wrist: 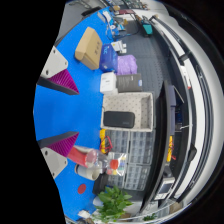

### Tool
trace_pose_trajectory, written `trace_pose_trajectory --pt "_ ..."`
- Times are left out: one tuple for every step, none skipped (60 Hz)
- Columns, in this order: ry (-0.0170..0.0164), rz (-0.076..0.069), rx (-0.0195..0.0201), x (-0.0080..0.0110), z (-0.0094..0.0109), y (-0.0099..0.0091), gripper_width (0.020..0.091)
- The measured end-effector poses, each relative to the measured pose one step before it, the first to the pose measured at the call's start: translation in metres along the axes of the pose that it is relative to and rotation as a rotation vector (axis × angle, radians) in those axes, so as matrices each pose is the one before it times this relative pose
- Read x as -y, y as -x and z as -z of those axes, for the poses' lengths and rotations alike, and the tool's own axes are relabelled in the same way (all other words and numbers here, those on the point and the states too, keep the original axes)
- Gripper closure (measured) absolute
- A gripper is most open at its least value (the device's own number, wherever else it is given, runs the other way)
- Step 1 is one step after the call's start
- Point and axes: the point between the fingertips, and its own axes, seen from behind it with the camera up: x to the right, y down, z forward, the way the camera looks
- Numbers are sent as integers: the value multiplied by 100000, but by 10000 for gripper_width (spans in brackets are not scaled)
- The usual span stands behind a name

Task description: Pour water

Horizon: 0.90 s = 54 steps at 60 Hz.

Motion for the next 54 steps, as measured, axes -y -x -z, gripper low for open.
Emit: trace_pose_trajectory --pt "1032 240 -818 -161 259 -764 366" --pt "688 263 -1194 -327 115 -522 366" --pt "619 154 -1133 -312 92 -567 366" --pt "633 48 -1035 -343 85 -615 367" --pt "583 -96 -1016 -364 89 -634 367" --pt "457 -219 -1103 -344 63 -689 366" --pt "296 -395 -1063 -304 27 -716 367" --pt "276 -533 -1066 -314 59 -721 367" --pt "181 -586 -1060 -281 -13 -704 366" --pt "177 -700 -1434 -206 25 -202 367" --pt "219 -624 -964 -336 -66 -746 367" --pt "346 -570 -1045 -309 -48 -689 366" --pt "470 -617 -886 -305 -130 -695 365" --pt "480 -594 -745 -276 -131 -630 367" --pt "305 -462 -542 -218 -150 -582 369" --pt "134 -372 -490 -156 -165 -553 371" --pt "117 -350 -492 -135 -201 -515 374" --pt "166 -303 -555 -140 -169 -514 375" --pt "246 -266 -489 -124 -195 -539 375" --pt "314 -245 -364 -93 -217 -436 375" --pt "119 -202 -378 -110 -221 -352 375" --pt "122 -262 -162 -35 -257 -356 375" --pt "39 -361 -197 18 -264 -325 374" --pt "-9 -389 -130 54 -269 -311 376" --pt "48 -396 80 131 -295 -363 375" --pt "-165 -333 -6 115 -292 -220 375" --pt "-202 -393 95 159 -316 -147 373" --pt "-424 -375 99 117 -308 -44 371" --pt "-311 -341 358 187 -345 -57 372" --pt "-287 -288 403 194 -366 -26 368" --pt "-166 -285 275 195 -380 -43 367" --pt "-259 -341 194 204 -351 -35 367" --pt "-443 -442 380 235 -360 84 367" --pt "-536 -468 722 293 -368 149 366" --pt "-557 -387 941 303 -375 203 365" --pt "-503 -344 869 279 -404 187 366" --pt "-464 -231 612 265 -381 94 365" --pt "-386 -40 347 240 -352 34 367" --pt "-236 110 94 227 -355 -26 366" --pt "-122 253 -37 180 -339 -58 367" --pt "-107 363 -18 173 -324 -8 367" --pt "-73 419 35 151 -335 6 366" --pt "-52 423 25 114 -323 15 366" --pt "-24 287 10 102 -340 24 367" --pt "-71 256 34 79 -337 0 367" --pt "-97 185 40 89 -318 21 366" --pt "-138 167 96 88 -307 48 365" --pt "-276 112 101 123 -283 42 364" --pt "-382 71 133 112 -288 35 365" --pt "-420 96 138 113 -285 25 365" --pt "-357 133 149 79 -250 37 366" --pt "-330 129 130 48 -258 46 366" --pt "-422 187 63 66 -233 7 368" --pt "-640 124 19 98 -214 26 374"
